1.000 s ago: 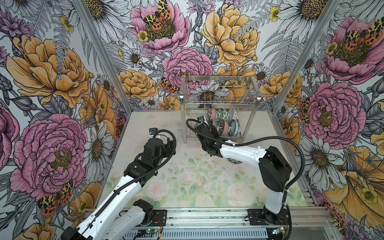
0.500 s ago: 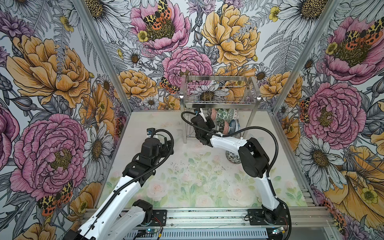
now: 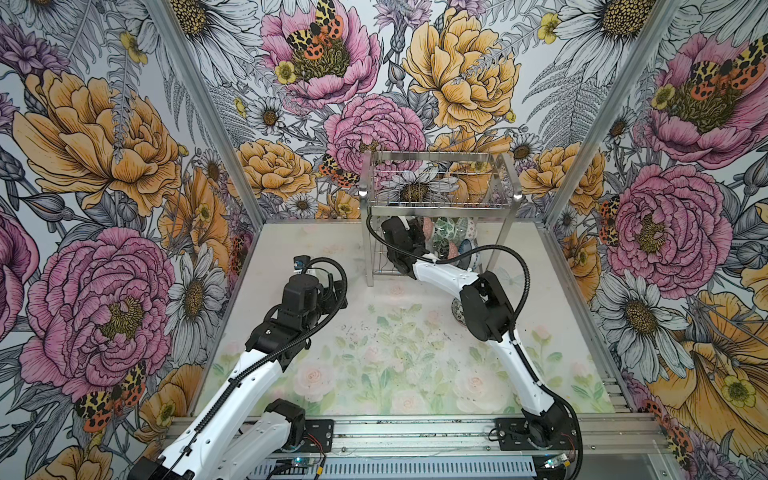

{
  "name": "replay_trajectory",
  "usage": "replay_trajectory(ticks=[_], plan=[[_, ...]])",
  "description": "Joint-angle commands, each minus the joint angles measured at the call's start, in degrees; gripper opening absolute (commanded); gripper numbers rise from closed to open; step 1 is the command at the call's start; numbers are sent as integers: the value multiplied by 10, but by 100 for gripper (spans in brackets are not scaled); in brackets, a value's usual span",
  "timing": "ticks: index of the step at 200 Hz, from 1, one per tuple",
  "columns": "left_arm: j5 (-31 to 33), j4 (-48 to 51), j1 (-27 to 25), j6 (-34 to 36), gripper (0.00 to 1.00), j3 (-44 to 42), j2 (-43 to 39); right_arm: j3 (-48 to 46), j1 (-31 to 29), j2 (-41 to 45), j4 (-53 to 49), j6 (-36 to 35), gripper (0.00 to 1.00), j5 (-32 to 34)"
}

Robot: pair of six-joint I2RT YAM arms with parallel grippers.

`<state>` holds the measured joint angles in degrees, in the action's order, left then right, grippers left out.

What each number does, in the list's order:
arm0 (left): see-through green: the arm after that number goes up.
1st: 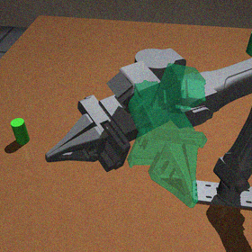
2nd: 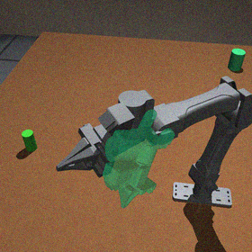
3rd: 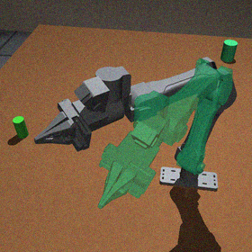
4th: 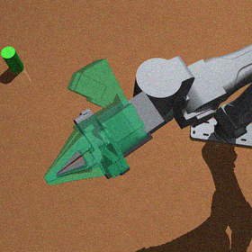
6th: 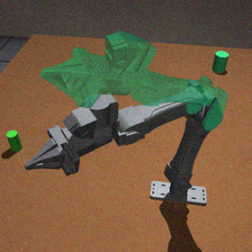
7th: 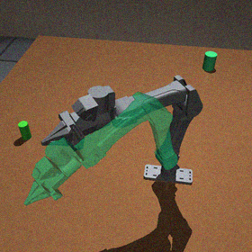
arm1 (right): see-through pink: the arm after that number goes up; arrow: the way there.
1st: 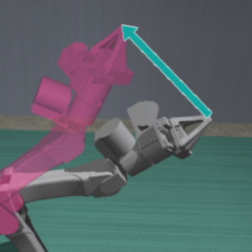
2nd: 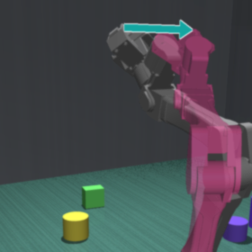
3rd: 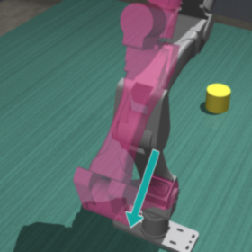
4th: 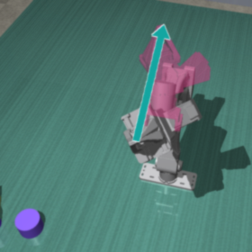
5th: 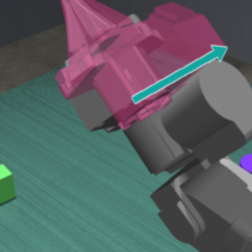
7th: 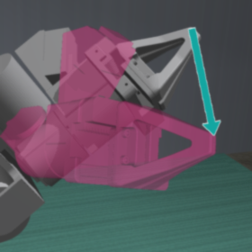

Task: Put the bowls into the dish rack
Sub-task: 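Lower the purple-striped bowl into the rack slots with the right gripper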

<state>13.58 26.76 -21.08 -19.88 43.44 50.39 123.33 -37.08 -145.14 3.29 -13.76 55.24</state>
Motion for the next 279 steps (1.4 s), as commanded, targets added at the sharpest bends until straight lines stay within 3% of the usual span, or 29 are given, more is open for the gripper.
replay_trajectory(ticks=[1, 91, 239, 279], plan=[[-12, -16, 7, 10, 99, -3, 2, 64, 7, -32, 15, -14, 0, 1], [-33, -20, 13, 9, 99, -3, 16, 250, 22, -170, -12, -47, 0, 7], [-41, -25, 17, 6, 99, -5, 21, 293, 25, -203, -50, -99, 0, -29], [-42, -24, 18, 6, 99, -8, 16, 286, 20, -197, -50, -116, 9, -32]])
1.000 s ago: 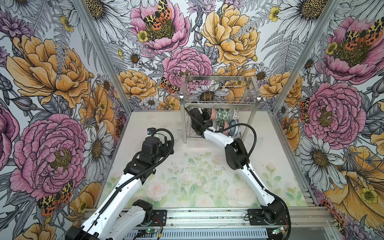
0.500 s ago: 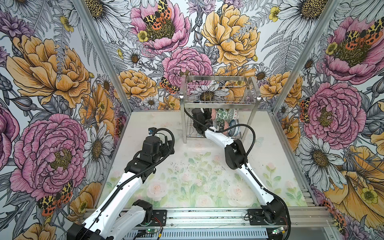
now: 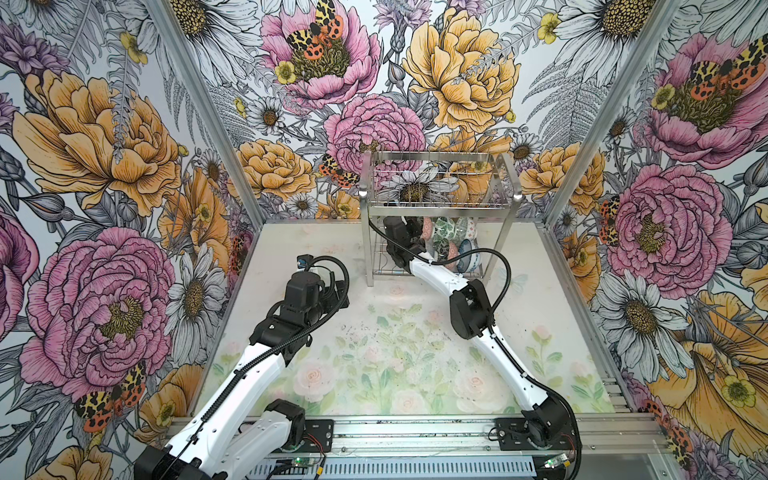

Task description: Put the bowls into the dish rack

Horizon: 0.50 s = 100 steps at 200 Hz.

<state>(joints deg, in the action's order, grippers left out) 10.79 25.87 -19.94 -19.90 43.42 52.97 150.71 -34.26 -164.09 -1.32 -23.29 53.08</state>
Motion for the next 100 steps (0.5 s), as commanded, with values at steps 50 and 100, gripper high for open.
replay_trajectory(ticks=[50, 100], plan=[[-13, -16, 6, 5, 99, -13, -19, 10, -16, -5, -1, -39, 21, -11], [-14, -18, 7, 6, 99, -12, -20, 5, -20, -3, -2, -44, 24, -11]])
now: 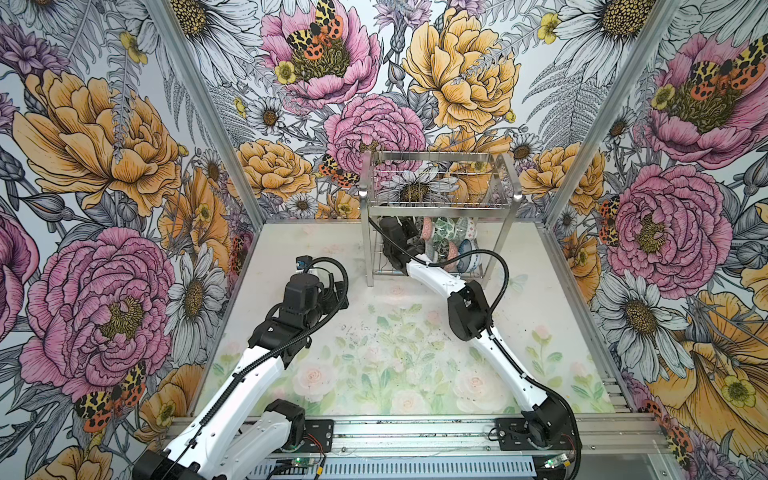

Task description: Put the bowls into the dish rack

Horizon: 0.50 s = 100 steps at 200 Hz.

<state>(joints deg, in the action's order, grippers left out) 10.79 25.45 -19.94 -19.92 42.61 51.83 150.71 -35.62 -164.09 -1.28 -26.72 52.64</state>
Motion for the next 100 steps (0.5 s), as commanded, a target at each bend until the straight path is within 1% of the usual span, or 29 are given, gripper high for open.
replay_trajectory(ticks=[1, 21, 39, 60, 100], plan=[[-14, -14, 6, 6, 99, -4, -9, 5, -6, -3, -3, -9, 25, -6], [-16, -17, 7, 6, 99, -3, -6, -7, -8, 5, -3, -10, 26, -9], [-19, -18, 8, 6, 99, -3, -3, -23, -9, 19, -3, -6, 31, -10], [-19, -20, 9, 5, 99, -6, -4, -59, -11, 43, -1, 2, 34, -12], [-20, -22, 8, 1, 99, -9, -6, -134, -13, 91, 23, 13, 35, -15]])
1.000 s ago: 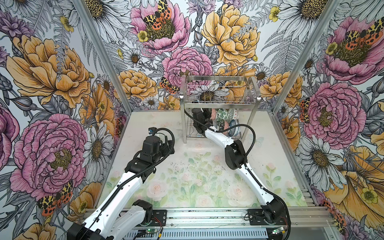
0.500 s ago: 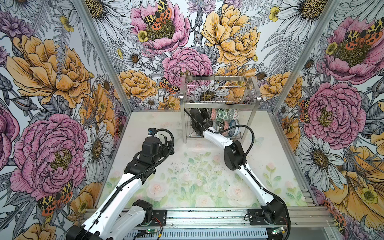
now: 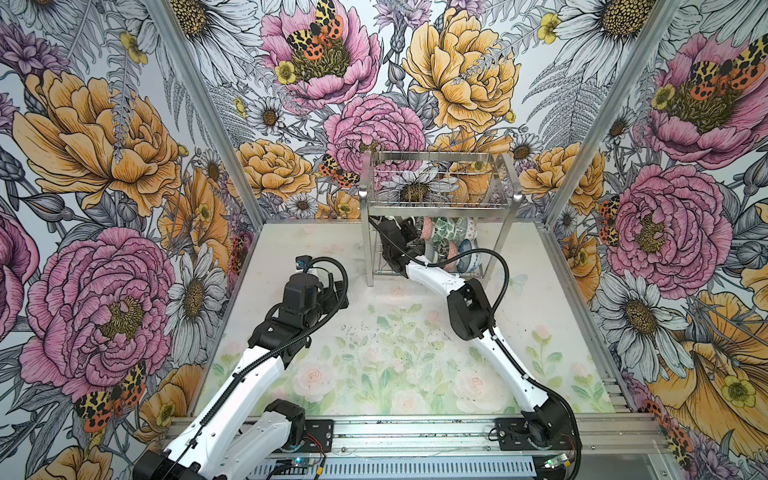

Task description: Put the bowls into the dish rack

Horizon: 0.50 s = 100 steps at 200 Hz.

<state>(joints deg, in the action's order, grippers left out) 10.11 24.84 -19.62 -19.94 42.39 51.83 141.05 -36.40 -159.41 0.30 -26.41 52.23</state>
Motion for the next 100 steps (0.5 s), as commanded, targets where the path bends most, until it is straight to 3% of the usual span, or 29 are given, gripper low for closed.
replay_trajectory(ticks=[1, 91, 100], plan=[[-14, -16, 5, 2, 99, -7, -7, -38, -5, 46, 8, 10, 36, -11], [-17, -19, 3, -2, 99, -13, -16, -85, -14, 92, 15, 15, 54, -10], [-18, -18, 3, -3, 99, -14, -17, -91, -15, 99, 17, 15, 59, -11]])
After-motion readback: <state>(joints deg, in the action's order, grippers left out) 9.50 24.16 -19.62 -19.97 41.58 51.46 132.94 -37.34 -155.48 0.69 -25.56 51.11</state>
